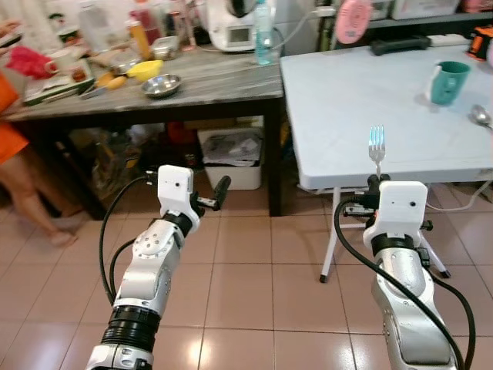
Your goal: Setting the table
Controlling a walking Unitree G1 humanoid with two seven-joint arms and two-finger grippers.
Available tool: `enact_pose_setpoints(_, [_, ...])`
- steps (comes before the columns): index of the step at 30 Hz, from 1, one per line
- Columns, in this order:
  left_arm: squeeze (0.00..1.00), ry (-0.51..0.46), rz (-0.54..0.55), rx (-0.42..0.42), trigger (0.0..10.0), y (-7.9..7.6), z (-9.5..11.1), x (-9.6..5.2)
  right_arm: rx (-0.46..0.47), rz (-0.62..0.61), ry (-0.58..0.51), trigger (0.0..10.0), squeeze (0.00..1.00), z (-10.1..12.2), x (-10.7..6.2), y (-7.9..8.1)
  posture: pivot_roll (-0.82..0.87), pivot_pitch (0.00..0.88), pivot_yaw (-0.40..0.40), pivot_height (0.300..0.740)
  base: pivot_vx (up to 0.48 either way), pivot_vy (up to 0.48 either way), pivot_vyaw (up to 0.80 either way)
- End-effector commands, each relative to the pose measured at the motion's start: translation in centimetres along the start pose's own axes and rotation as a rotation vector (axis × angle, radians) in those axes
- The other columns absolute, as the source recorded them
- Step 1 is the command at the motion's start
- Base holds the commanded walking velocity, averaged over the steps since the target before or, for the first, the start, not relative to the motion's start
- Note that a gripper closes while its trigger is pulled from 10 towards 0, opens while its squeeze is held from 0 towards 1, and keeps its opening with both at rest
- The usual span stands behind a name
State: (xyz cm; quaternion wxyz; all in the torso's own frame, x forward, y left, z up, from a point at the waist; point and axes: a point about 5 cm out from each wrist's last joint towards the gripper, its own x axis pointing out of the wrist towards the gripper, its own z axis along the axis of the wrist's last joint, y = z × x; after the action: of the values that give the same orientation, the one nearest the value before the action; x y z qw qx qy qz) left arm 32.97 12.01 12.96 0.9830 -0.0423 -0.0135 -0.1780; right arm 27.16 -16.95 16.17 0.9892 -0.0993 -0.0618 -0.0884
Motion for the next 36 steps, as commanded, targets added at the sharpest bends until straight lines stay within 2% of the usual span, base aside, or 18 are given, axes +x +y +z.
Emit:
enact_pose_setpoints(1, [0.00,-0.008,0.013,0.014,10.0,0.73,0.36,-0.25,0.004,0.003,-0.033,10.0,0.00,0.75,0.03,0.21,-0.20,0.034,0.133,0.740,0.480,0.000,0.00])
enact_pose_setpoints(26, [0.00,0.010,-0.012,0.021,10.0,0.30,0.15,-0.19,0.003,0.000,-0.035,10.0,0.00,0.69,0.11,0.25,-0.19,0.038,0.142,0.740,0.471,0.000,0.00])
enact_pose_setpoints(36, [0.00,0.023,0.003,0.014,10.0,0.46,-0.04,-0.09,0.005,0.004,-0.038,10.0,0.00,0.72,0.16,0.36,-0.19,0.031,0.140,0.740,0.000,0.000,0.00])
